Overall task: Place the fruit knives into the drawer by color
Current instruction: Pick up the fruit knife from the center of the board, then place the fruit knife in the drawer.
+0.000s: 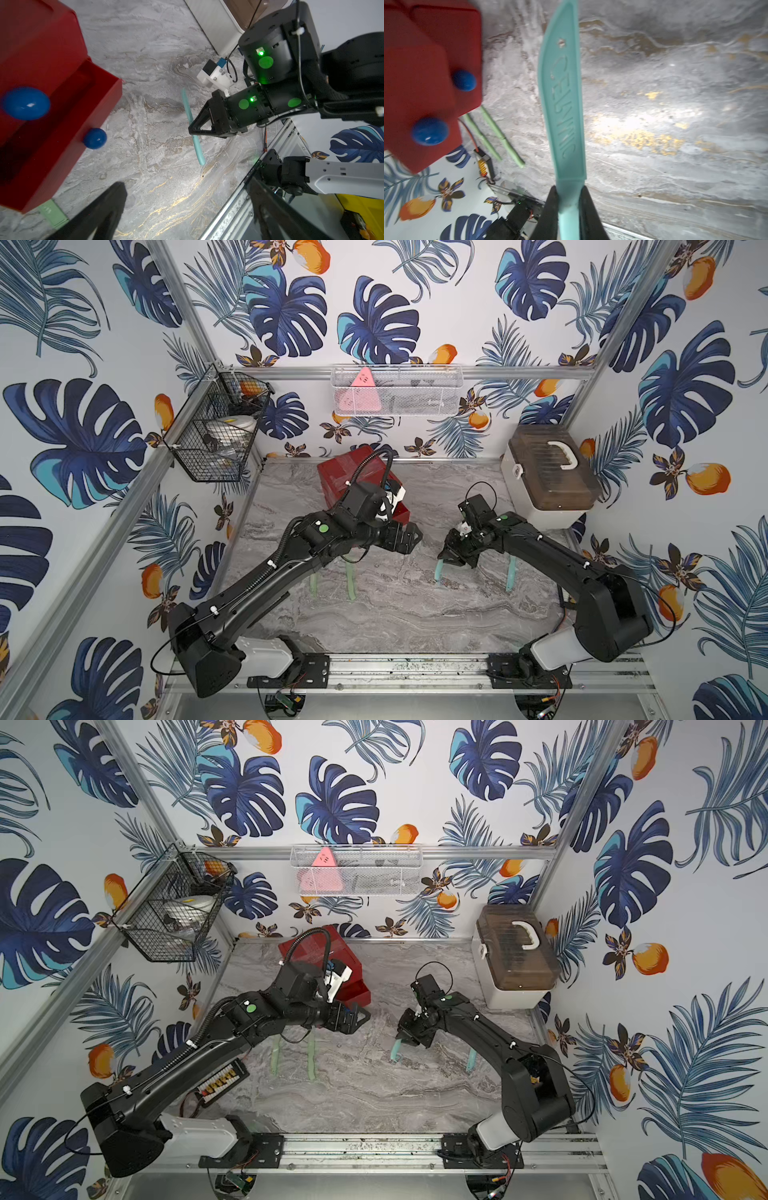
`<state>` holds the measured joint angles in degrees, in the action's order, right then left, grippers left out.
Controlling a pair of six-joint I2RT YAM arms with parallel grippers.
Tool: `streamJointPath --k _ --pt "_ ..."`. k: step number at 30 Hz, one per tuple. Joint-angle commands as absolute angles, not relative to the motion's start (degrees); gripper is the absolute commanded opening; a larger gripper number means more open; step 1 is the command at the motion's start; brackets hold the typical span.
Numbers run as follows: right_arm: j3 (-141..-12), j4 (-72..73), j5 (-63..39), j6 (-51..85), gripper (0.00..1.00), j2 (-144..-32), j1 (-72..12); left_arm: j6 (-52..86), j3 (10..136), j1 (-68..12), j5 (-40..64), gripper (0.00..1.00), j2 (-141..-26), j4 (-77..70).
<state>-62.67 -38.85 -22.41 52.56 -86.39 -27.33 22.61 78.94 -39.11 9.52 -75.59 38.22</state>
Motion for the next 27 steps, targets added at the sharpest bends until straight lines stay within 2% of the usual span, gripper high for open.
streamJointPath --k 1,9,15,27 --pt "-66.87 -34.62 -25.06 59.15 0.00 -86.14 -29.68 19.83 82.08 -38.12 4.71 0.99 -75.84 42.50" --pt "-77.67 -24.58 -23.82 69.21 0.00 -91.90 -36.46 17.67 89.00 -35.91 -1.73 0.99 -77.67 46.55" --pt "-84.02 -17.35 -24.67 72.01 0.00 -98.78 -37.43 17.16 90.37 -33.10 0.04 0.99 -78.73 46.79" --pt "-84.35 -9.66 -25.71 77.95 0.00 -104.99 -37.44 17.92 85.70 -30.67 1.97 0.99 -76.60 45.55"
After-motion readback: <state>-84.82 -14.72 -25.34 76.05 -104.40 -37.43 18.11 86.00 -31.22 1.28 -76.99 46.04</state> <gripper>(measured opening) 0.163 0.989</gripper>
